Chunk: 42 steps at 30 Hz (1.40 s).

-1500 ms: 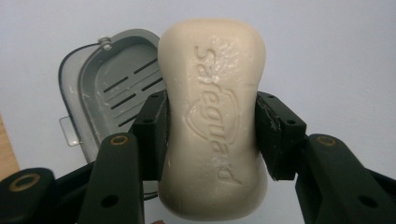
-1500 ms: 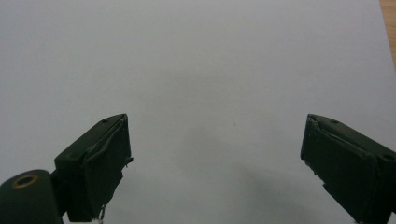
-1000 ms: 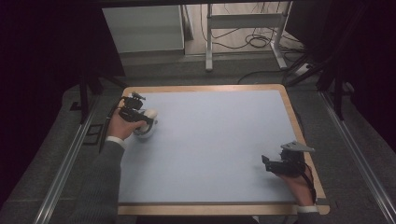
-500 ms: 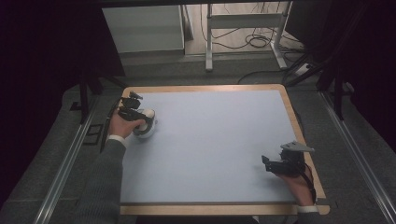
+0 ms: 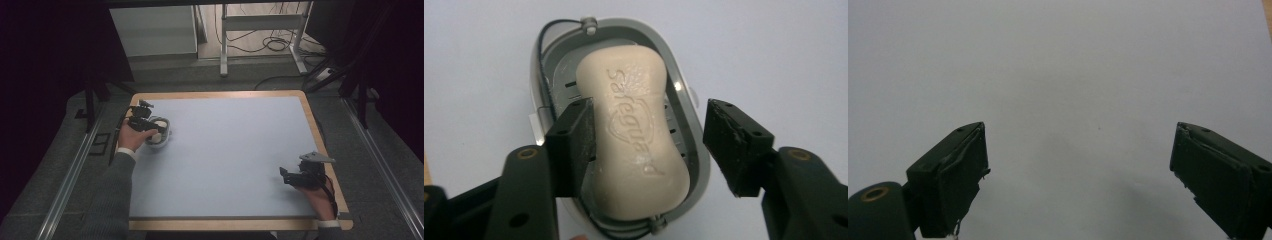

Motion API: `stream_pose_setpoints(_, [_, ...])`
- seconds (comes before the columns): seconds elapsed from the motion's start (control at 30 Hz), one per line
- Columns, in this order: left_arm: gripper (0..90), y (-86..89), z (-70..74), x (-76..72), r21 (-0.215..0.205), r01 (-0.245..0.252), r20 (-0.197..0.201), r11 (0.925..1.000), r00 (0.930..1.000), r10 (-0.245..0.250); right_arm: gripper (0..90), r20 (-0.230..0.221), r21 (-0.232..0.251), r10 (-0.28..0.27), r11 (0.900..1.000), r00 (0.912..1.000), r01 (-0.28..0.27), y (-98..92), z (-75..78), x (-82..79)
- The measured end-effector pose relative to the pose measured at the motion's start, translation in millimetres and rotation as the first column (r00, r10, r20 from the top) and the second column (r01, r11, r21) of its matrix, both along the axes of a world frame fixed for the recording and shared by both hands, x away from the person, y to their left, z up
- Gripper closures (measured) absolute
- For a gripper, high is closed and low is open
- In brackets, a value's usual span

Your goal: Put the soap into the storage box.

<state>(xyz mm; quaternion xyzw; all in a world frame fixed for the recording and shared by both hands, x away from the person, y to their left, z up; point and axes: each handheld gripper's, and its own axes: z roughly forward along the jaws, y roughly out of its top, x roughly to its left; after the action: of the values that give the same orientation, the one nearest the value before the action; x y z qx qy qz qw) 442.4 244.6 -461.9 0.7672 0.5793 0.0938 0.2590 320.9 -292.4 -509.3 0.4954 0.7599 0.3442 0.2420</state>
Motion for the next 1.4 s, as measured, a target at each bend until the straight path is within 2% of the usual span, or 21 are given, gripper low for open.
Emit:
stream_pose_setpoints(0.27, [32.2, -5.4, 10.0, -19.9, -0.014, 0.039, 0.065, 0.9991, 0.9971, -0.038, 8.4, 0.005, 0.003, 0.003, 1.000, 1.0000, -0.003, -0.3, 1.3, -1.5])
stream_pose_setpoints(0.33, [31.9, -7.0, 9.7, -26.3, -0.024, 0.066, 0.079, 0.9976, 0.9949, -0.064, 8.4, 0.004, 0.005, -0.001, 1.000, 1.0000, 0.001, -1.1, 1.2, -1.1])
stream_pose_setpoints(0.4, [31.5, -10.9, 7.4, -32.7, -0.017, 0.110, 0.083, 0.9938, 0.9907, -0.108, 8.4, 0.002, 0.023, 0.012, 1.000, 0.9999, -0.012, -0.6, 2.2, -1.6])
stream_pose_setpoints(0.63, [31.3, -18.8, 1.3, -58.6, -0.031, 0.182, 0.115, 0.9829, 0.9775, -0.177, 8.4, 0.010, 0.023, 0.022, 1.000, 0.9997, -0.022, 2.2, 3.8, -2.9])
stream_pose_setpoints(0.7, [31.2, -22.5, -3.5, -66.4, -0.053, 0.220, 0.115, 0.9741, 0.9703, -0.213, 8.4, 0.008, 0.019, 0.023, 1.000, 0.9997, -0.023, 2.7, 3.4, -2.8])
stream_pose_setpoints(0.8, [31.0, -29.9, -11.6, -78.1, -0.053, 0.256, 0.132, 0.9652, 0.9599, -0.247, 8.4, 0.005, 0.017, 0.027, 0.999, 0.9996, -0.027, 2.6, 3.1, -2.9])
stream_pose_setpoints(0.87, [30.6, -34.2, -16.9, -84.9, -0.053, 0.270, 0.135, 0.9614, 0.9559, -0.261, 8.4, 0.008, 0.018, 0.026, 1.000, 0.9996, -0.026, 2.7, 3.4, -3.1])
stream_pose_setpoints(0.97, [30.6, -38.1, -25.7, -93.7, -0.057, 0.272, 0.142, 0.9605, 0.9545, -0.262, 8.4, 0.009, 0.018, 0.026, 0.999, 0.9996, -0.026, 2.9, 3.5, -3.3])
stream_pose_setpoints(1.03, [31.4, -39.1, -31.9, -99.1, -0.055, 0.289, 0.136, 0.9558, 0.9505, -0.279, 8.4, 0.008, 0.017, 0.026, 0.999, 0.9996, -0.027, 2.9, 3.6, -3.4])
stream_pose_setpoints(1.13, [31.4, -40.6, -42.4, -108.8, -0.068, 0.290, 0.141, 0.9546, 0.9500, -0.278, 8.4, 0.007, 0.014, 0.026, 1.000, 0.9996, -0.026, 2.7, 3.2, -3.4])
stream_pose_setpoints(1.27, [30.6, -40.2, -54.6, -120.2, -0.081, 0.280, 0.140, 0.9565, 0.9533, -0.268, 8.4, 0.009, 0.024, 0.031, 0.999, 0.9995, -0.031, 3.7, 4.1, -4.3])
stream_pose_setpoints(1.33, [30.1, -38.4, -58.3, -124.9, -0.085, 0.282, 0.142, 0.9557, 0.9528, -0.268, 8.4, 0.010, 0.022, 0.033, 0.999, 0.9994, -0.034, 4.2, 4.6, -4.9])
stream_pose_setpoints(1.4, [29.9, -36.2, -61.1, -129.7, -0.111, 0.274, 0.150, 0.9553, 0.9547, -0.257, 8.4, 0.011, 0.020, 0.033, 0.999, 0.9994, -0.033, 4.4, 4.5, -5.1])
